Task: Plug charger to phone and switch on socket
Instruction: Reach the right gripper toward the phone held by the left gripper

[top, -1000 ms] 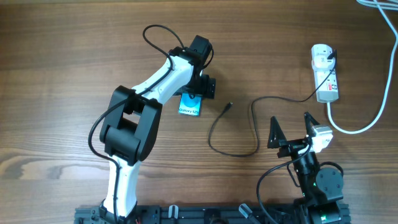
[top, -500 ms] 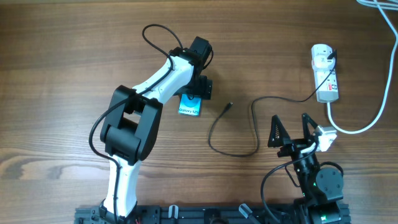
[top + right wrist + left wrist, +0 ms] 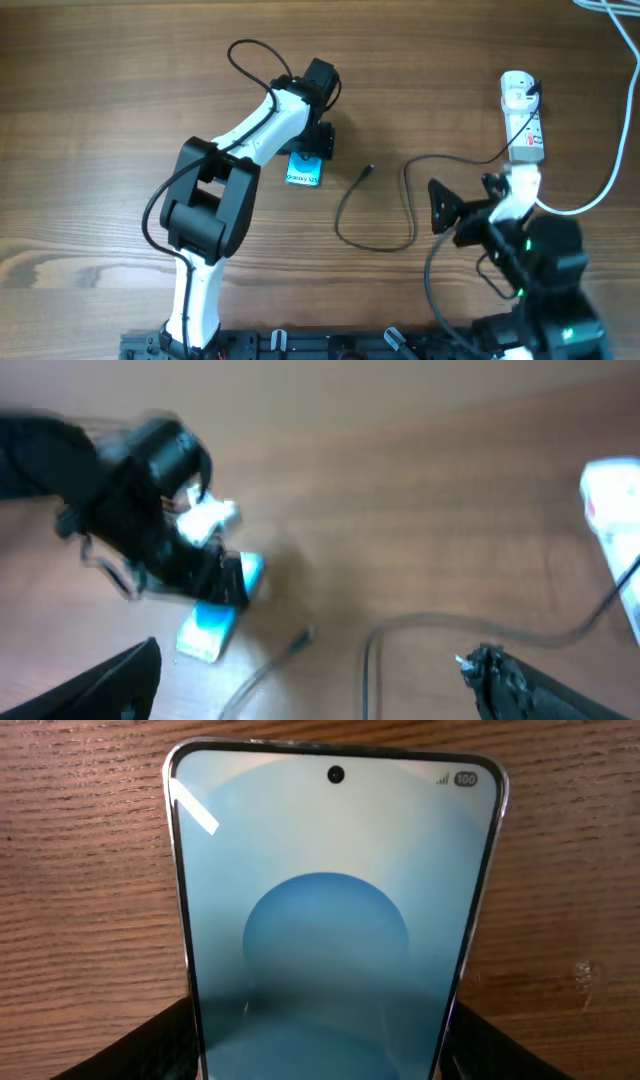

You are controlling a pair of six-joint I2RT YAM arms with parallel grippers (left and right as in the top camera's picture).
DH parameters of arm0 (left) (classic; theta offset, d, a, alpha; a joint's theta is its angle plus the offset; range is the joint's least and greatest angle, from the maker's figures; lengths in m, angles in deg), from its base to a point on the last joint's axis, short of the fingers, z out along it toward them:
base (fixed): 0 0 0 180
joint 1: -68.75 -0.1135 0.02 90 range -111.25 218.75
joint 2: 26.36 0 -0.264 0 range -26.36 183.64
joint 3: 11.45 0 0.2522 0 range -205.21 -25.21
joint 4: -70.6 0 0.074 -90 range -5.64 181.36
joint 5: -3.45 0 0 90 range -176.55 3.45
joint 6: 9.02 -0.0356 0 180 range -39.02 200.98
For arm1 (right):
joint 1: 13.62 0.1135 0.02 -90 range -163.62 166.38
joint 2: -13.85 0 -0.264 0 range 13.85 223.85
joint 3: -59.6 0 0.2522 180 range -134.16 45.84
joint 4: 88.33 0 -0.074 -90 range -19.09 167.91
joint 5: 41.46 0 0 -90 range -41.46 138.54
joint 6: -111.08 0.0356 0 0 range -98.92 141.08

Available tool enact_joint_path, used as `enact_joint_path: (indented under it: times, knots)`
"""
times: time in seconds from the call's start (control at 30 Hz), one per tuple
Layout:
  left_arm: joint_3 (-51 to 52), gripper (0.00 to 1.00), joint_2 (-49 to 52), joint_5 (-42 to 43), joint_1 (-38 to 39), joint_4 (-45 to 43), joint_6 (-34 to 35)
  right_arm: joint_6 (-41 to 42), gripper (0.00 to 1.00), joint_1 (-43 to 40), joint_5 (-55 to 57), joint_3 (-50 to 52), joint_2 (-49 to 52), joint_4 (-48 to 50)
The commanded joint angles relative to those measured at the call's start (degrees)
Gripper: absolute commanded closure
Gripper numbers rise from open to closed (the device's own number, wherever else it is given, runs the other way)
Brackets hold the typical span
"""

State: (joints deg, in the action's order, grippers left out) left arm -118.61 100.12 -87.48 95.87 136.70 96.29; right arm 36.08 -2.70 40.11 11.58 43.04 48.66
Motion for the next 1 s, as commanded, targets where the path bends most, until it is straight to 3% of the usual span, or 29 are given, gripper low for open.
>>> enact_joint_path:
  times: [0.0, 0.1, 0.3, 0.5, 0.6, 0.67, 0.97]
  knots:
    - [2.1, 0.32, 3.9, 6.2, -3.1, 0.4, 0.1, -2.8, 0.00, -0.3, -7.6, -10.1, 11.8, -1.4]
    - [2.0, 0.31, 3.8, 13.2, -6.5, 1.1, 0.0, -3.2, 0.00, -0.3, -20.4, -12.3, 18.0, -0.7]
    - [2.1, 0.31, 3.8, 27.1, -11.7, 1.7, -3.2, 0.6, 0.00, 0.5, -30.7, -12.2, 31.9, 2.4]
    - [2.1, 0.31, 3.8, 32.3, -11.3, 1.8, -6.3, 6.5, 0.09, 8.2, -30.6, -12.2, 50.2, 11.6]
    - [2.1, 0.30, 3.8, 33.6, -11.3, 2.0, -7.0, 10.6, 0.23, 10.9, -30.7, -12.2, 58.8, 21.0]
    - [2.1, 0.30, 3.8, 36.0, -11.3, 2.1, -7.7, 12.4, 0.38, 11.7, -30.7, -12.2, 63.2, 26.5]
    - [2.1, 0.30, 3.8, 39.1, -10.7, 2.2, -7.6, 13.7, 0.40, 15.6, -20.2, -12.2, 67.7, 32.6]
